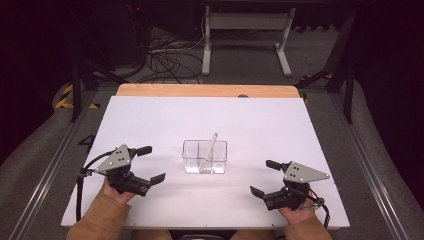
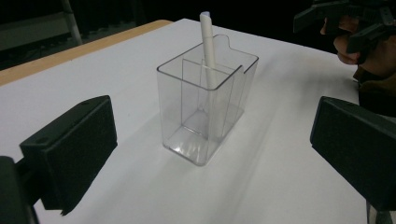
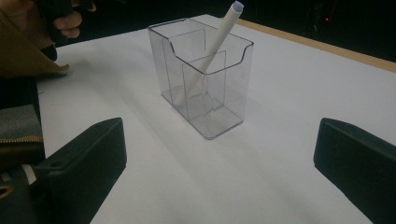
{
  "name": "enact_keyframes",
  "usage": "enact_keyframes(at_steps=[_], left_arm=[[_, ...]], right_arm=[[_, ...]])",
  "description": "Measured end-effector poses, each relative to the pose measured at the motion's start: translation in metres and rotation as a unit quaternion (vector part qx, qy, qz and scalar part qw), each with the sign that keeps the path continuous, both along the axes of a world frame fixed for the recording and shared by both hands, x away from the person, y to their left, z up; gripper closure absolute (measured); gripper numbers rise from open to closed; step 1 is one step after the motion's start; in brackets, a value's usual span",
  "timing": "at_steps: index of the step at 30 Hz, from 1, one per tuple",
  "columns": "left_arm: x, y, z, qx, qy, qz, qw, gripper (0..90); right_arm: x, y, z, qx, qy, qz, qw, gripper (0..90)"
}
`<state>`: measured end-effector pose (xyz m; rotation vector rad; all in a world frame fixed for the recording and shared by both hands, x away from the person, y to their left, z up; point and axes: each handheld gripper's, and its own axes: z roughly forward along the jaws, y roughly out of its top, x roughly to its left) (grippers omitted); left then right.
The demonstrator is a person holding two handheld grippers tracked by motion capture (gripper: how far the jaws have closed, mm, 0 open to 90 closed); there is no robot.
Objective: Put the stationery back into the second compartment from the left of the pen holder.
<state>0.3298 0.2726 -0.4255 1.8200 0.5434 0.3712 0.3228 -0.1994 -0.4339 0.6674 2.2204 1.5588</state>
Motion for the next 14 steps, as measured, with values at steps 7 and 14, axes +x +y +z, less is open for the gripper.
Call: enact_keyframes(at_steps=[7,14], left_arm=[[-0.002,0.009,-0.016,0.002,0.032,-0.004,0.9995,0.9],[-0.003,0.009,-0.020,0.028,0.036,0.009,0.9989,1.1]], right_arm=[[-0.001,0.001,0.000,-0.001,0.002,0.000,1.0000,3.1],[0.000,0.001,-0.002,-0.002,0.004,0.000,1.0000,3.1]])
